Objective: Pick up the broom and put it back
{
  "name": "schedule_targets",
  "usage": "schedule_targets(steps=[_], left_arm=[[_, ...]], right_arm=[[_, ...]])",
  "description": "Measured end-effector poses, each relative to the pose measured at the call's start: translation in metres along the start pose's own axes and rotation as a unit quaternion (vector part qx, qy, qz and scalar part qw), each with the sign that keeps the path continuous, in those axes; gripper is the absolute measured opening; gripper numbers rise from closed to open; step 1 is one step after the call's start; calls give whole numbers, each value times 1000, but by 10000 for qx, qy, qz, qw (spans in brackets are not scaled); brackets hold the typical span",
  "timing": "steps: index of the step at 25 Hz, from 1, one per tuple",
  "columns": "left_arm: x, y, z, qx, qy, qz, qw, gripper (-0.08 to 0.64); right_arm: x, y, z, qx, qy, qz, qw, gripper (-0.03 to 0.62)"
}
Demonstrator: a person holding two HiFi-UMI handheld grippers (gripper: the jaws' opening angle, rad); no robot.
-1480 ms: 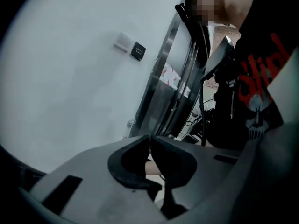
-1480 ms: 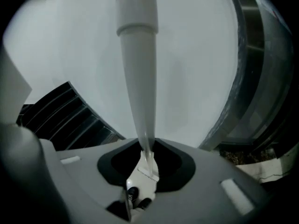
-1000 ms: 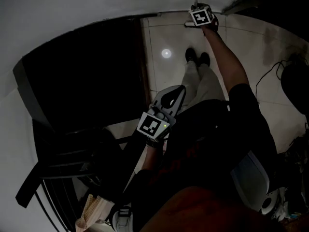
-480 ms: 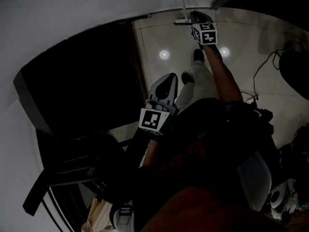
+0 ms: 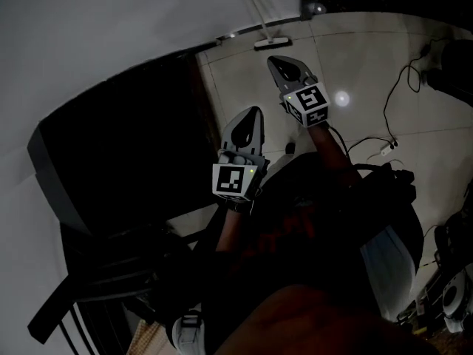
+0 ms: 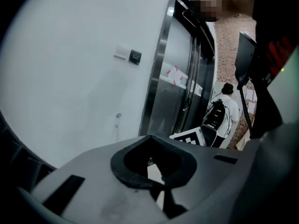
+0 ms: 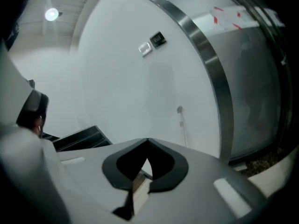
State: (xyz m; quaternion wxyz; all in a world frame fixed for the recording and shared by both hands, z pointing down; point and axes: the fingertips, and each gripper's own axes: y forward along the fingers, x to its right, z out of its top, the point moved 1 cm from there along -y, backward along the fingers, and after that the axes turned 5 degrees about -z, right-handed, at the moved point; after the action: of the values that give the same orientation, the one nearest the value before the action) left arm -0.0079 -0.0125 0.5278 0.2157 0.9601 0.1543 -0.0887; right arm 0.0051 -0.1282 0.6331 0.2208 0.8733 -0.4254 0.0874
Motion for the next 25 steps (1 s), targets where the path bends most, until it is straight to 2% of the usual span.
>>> schedule_targets(steps=[2,4,8,11,14,18,21,25], left_arm=[[13,-36,0,233,237,178,9993,5],[24,-79,2,645,393,361,9965,5],[64,-165,13,1422,442,549,9873,5],[94,-229,9,1637,379,680,9834,5],[113,-274,13,1811,311,702,9805,5],[130,-286,37,1932,392,813,9770,5],[136,-272,48,1814,320,996,9778,5],[165,-261,51,1776,413,878,9793,5]], right_arm=[[-28,-39,24,415,-300,-17,9987,0],[-63,-88,41,721,-508,-82,9961,0],[-132,-203,67,1214,-760,-238,9894,0],[-182,-275,65,1341,-921,-251,9864,0],[-221,-318,78,1543,-1075,-179,9820,0],[-245,-346,99,1738,-1258,-18,9767,0],[-244,-356,96,1589,-1201,64,9799,0],[-239,-377,84,1432,-1081,114,9837,0]])
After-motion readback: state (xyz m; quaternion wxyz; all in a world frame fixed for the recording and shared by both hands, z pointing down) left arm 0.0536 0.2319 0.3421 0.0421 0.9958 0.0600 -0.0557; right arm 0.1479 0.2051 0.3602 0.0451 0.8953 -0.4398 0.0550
